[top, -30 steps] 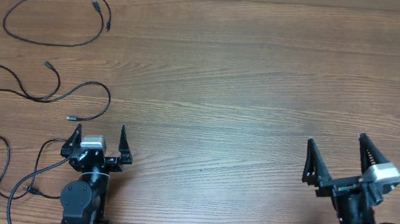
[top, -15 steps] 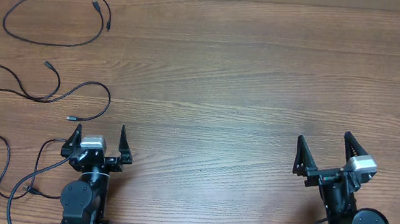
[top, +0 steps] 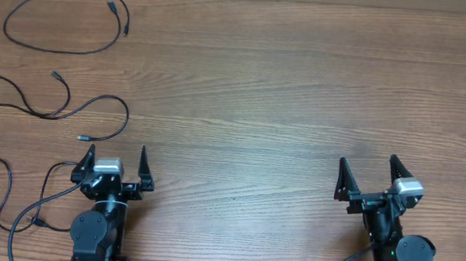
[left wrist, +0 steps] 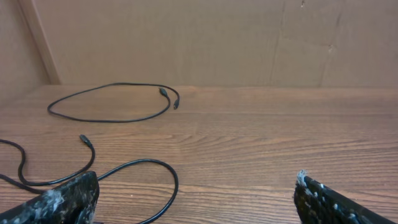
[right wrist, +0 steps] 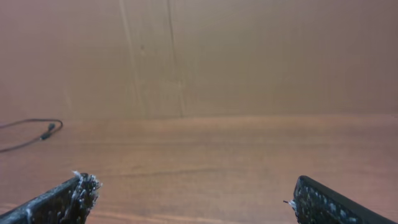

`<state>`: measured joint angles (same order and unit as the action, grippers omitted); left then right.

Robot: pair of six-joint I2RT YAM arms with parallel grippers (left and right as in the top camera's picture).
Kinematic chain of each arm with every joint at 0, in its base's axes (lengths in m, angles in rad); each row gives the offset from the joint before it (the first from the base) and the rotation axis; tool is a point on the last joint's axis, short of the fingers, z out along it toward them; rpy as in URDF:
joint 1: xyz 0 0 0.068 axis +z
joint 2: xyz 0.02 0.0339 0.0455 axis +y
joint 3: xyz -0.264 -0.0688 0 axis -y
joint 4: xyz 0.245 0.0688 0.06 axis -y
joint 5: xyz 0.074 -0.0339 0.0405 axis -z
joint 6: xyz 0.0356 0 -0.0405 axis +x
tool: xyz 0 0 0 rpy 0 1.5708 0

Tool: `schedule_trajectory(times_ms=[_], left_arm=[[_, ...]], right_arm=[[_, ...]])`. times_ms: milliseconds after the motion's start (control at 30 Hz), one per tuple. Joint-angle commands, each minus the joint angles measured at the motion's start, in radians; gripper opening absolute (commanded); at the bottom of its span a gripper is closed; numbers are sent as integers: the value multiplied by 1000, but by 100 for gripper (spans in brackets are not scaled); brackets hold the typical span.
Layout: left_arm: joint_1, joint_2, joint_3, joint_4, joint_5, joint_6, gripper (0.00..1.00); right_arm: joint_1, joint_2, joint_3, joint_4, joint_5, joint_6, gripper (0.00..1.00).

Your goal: Untangle cables

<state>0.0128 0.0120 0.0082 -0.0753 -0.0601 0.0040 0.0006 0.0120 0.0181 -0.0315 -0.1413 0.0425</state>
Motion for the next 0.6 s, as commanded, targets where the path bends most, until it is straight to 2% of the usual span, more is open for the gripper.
schedule_trajectory(times_ms=[0, 433, 567], left_arm=[[-8, -8, -3, 1, 5, 19, 100], [-8, -8, -3, 1, 5, 19, 100], [-8, -8, -3, 1, 5, 19, 100]], right_arm=[[2, -9, -11, -42, 21, 9, 100], [3, -9, -10, -49, 55, 7, 100], [3, -9, -10, -49, 55, -86, 100]])
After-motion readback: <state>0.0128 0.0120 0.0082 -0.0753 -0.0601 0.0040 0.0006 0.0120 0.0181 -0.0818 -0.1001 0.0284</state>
